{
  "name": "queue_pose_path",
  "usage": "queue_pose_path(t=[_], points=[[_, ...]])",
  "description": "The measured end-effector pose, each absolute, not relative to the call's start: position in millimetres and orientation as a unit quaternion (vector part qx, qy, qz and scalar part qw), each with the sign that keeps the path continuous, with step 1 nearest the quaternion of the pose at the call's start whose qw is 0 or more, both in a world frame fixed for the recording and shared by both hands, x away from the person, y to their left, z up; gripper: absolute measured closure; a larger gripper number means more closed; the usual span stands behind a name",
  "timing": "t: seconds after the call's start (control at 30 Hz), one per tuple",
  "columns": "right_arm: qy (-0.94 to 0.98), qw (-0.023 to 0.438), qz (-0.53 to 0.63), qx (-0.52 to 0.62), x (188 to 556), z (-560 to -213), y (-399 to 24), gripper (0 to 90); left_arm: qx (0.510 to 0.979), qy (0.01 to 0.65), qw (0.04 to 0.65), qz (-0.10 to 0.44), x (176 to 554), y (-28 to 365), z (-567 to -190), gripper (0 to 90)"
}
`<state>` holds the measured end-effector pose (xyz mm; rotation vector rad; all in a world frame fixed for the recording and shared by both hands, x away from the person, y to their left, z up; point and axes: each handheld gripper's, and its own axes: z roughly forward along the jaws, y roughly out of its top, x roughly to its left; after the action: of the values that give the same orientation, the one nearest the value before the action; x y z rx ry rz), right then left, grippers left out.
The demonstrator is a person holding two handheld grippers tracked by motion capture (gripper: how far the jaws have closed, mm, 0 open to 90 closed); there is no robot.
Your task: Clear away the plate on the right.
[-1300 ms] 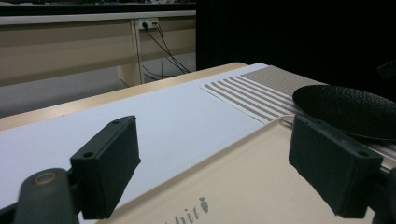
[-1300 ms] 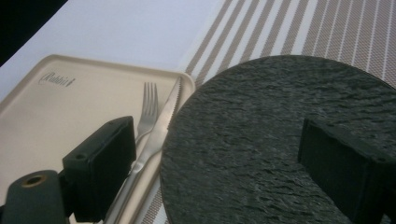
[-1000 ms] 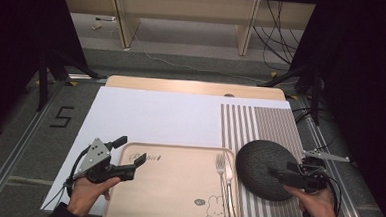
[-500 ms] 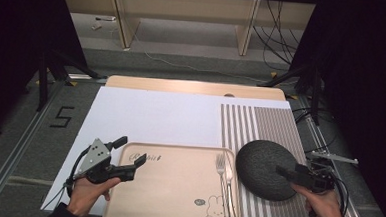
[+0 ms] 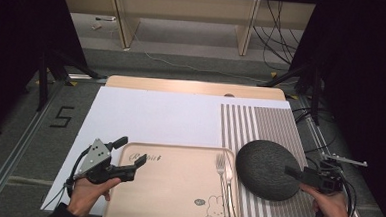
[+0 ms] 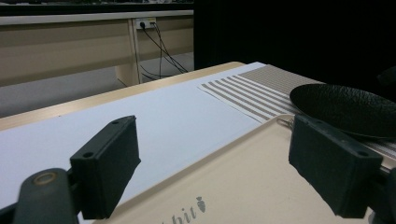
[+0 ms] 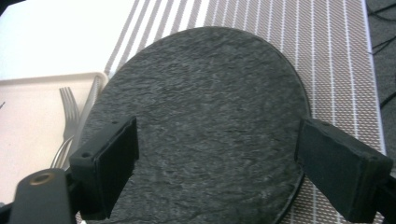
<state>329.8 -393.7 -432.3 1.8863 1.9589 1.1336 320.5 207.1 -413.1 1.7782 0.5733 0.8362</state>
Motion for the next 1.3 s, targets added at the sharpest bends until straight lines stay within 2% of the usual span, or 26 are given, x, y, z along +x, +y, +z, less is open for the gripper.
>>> queue_pose_path(t=[0.47, 0.73, 1.07, 1.3], points=[[0.647, 0.077, 0.370, 0.662, 333, -445, -408, 15.6, 0.743, 0.238, 0.520, 0.348, 321, 207, -413, 15.9], [0.630, 0.030, 0.377, 0.679, 337, -458, -418, 16.7, 0.744, 0.237, 0.519, 0.348, 321, 205, -414, 15.9], [0.609, -0.004, 0.400, 0.685, 339, -463, -422, 19.4, 0.746, 0.236, 0.517, 0.348, 323, 207, -414, 15.9], [0.616, -0.011, 0.393, 0.683, 342, -465, -419, 21.7, 0.744, 0.237, 0.517, 0.350, 322, 207, -414, 15.9]])
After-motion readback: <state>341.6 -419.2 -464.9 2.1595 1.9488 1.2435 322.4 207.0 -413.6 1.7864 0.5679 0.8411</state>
